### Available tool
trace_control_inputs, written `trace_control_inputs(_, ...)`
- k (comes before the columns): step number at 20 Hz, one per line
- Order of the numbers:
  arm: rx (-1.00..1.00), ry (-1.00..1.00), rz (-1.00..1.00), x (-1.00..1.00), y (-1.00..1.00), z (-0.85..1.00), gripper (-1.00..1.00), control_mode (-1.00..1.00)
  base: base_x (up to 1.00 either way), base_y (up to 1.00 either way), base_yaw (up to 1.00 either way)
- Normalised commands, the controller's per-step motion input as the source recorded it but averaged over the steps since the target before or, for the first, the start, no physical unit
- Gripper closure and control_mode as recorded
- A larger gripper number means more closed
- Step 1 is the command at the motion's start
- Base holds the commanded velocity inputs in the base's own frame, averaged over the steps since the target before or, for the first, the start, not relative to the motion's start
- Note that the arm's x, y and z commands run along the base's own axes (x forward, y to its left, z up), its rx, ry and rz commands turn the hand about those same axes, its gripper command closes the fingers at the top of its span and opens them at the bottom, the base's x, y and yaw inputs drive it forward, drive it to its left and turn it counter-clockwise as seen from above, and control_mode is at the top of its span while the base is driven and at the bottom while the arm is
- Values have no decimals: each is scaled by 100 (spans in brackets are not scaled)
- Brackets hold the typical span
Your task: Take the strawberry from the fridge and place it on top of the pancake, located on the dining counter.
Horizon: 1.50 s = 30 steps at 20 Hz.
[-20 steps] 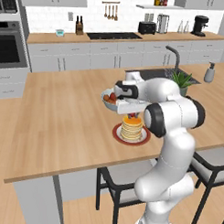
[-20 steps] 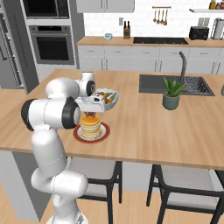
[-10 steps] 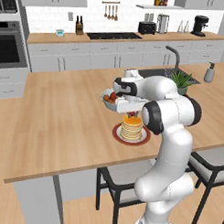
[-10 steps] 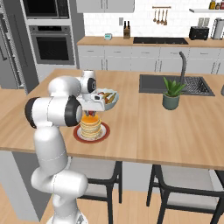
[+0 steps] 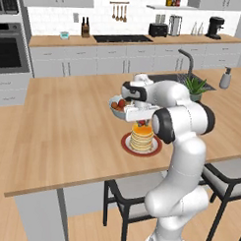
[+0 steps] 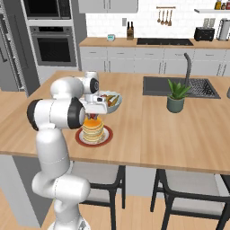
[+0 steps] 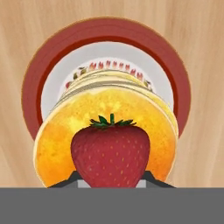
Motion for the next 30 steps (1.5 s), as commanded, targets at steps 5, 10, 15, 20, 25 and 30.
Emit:
trace_control_inputs(5,0,0,0,-25,0,0,100,-100,0,0,0)
trace_control_inputs(10,0,0,0,-21,0,0,100,-100,0,0,0)
trace_control_inputs(15,0,0,0,-7,0,-8,100,-100,0,0,0)
trace_control_inputs(20,0,-2,0,1,0,-7,100,-100,0,0,0)
trace_control_inputs(25,0,0,0,0,0,0,-100,-100,0,0,0)
trace_control_inputs(30,0,0,0,0,0,0,-100,-100,0,0,0)
